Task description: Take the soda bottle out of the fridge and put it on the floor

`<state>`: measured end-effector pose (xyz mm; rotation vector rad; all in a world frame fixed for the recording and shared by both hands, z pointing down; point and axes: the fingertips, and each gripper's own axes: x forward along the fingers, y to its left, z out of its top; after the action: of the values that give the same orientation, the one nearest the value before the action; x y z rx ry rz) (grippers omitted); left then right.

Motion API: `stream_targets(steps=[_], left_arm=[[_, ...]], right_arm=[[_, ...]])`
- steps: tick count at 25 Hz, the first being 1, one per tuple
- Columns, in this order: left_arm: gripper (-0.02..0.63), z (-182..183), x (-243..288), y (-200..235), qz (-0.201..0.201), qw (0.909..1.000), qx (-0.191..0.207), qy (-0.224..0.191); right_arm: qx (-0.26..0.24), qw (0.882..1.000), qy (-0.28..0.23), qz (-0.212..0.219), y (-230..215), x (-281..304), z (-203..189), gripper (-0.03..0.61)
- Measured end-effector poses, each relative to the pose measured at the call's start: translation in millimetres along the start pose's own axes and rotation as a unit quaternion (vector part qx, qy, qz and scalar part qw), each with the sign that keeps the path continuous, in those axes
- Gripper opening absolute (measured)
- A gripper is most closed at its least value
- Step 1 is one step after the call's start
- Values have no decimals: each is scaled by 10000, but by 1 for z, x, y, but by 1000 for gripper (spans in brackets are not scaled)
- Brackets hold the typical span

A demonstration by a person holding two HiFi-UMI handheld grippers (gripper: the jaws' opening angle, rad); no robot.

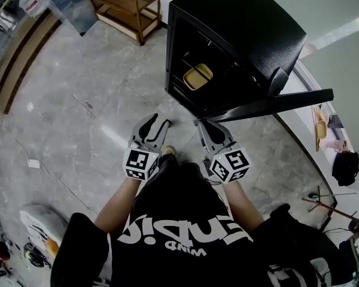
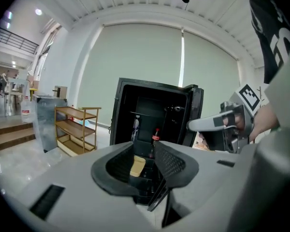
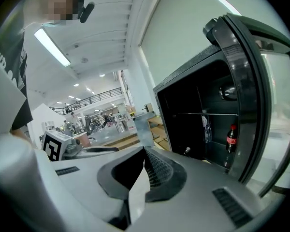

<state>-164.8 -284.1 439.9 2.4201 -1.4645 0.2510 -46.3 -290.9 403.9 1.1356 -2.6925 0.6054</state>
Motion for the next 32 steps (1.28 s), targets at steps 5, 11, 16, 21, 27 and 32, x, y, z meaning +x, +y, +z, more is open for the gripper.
stream_targets(steps=[5,11,16,21,27,32], left_arm=[[8,24,-6,9,271,9996,-110,-31],[8,56,-16,2,176,9995,-197,-156],[8,76,-33,-12,32,9996,-110,-273],[8,88,-55,-15,202,9986,-16,-494],[8,85,-70,-14,423,9970,-78,-643],[8,85,-66,-16,500,9960,-90,-738]], right_arm=[[-96,9997,100,216,8,3,7,25],[-372,9987,-47,339,9,-3,31,25],[-502,9981,-299,174,0,-22,49,25],[-724,9959,-550,-30,0,-46,66,25],[-881,9929,-764,-243,0,-58,72,25],[-834,9930,-787,-293,-6,-61,69,25]])
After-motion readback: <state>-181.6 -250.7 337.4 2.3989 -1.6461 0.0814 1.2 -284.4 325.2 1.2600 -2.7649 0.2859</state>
